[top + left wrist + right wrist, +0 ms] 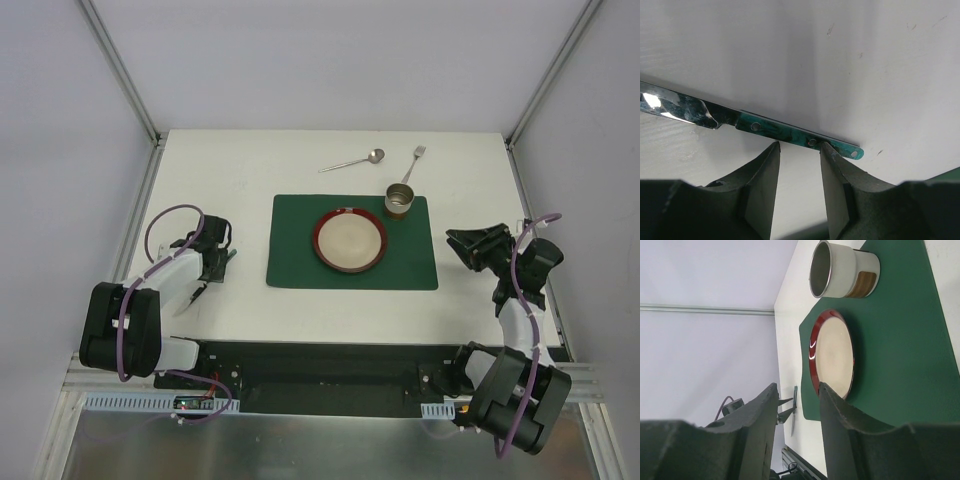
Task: Set the dinner table for one person
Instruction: Pick up the knife at the center of the board.
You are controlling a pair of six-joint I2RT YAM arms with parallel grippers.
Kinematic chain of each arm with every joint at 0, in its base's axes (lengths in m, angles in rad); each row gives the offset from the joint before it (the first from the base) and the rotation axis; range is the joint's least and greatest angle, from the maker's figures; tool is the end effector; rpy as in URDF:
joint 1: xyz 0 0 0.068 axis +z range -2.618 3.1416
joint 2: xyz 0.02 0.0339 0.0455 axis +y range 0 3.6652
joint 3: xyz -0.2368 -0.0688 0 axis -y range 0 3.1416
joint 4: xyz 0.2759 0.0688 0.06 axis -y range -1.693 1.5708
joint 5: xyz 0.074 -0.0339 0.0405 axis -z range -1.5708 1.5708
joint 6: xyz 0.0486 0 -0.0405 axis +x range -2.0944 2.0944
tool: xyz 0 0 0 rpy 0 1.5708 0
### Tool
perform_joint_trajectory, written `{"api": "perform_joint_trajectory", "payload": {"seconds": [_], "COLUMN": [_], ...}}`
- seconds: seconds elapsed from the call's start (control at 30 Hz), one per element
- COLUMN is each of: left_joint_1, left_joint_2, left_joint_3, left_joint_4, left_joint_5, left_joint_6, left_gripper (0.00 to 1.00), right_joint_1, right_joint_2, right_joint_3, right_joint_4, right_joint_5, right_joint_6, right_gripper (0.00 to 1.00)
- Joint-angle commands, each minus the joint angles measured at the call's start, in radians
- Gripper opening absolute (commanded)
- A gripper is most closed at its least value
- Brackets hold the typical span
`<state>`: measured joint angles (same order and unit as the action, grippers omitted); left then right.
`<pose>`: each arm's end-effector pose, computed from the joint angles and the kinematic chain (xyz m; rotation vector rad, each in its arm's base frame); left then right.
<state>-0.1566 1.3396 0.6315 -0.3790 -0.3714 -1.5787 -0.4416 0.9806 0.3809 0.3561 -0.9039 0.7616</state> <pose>0.2693 -0.0247 0.1045 -1.7517 1.8527 -0.1699 0.2431 -0.0727 0.1790 0.4351 1.7872 1.0384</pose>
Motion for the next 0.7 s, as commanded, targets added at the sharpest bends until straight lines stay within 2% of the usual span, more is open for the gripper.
{"api": "perform_joint_trajectory", "payload": {"seconds": [0.0,0.37,0.43,0.47,0.5,0.67], "left_joint_1": [0.005,0.005,0.005,0.005,0.003,0.005], "left_joint_2": [0.013,0.013,0.027,0.033,0.049,0.085], "left_joint_3": [-0.027,-0.052,-0.053,-0.055,-0.052,-0.041], "left_joint_4": [-0.041,0.020,0.037,0.052,0.052,0.054], "left_joint_5": [0.017,-0.004,0.005,0.017,0.022,0.057], "left_joint_6": [-0.003,-0.063,-0.079,-0.087,-0.099,-0.156], "left_gripper": [0.38,0.43,0.47,0.52,0.66,0.76], "right_joint_1": [-0.011,-0.011,-0.009,-0.011,-0.011,-0.011], "right_joint_2": [-0.031,-0.017,-0.010,-0.008,-0.003,0.004], "right_joint_3": [0.010,0.026,0.024,0.023,0.023,0.019], "right_joint_4": [0.044,0.044,0.044,0.046,0.046,0.057], "right_joint_5": [-0.032,-0.029,-0.029,-0.030,-0.032,-0.039], "right_joint_6": [0.028,0.025,0.024,0.027,0.028,0.041], "right_gripper": [0.41,0.41,0.41,0.41,0.41,0.41]}}
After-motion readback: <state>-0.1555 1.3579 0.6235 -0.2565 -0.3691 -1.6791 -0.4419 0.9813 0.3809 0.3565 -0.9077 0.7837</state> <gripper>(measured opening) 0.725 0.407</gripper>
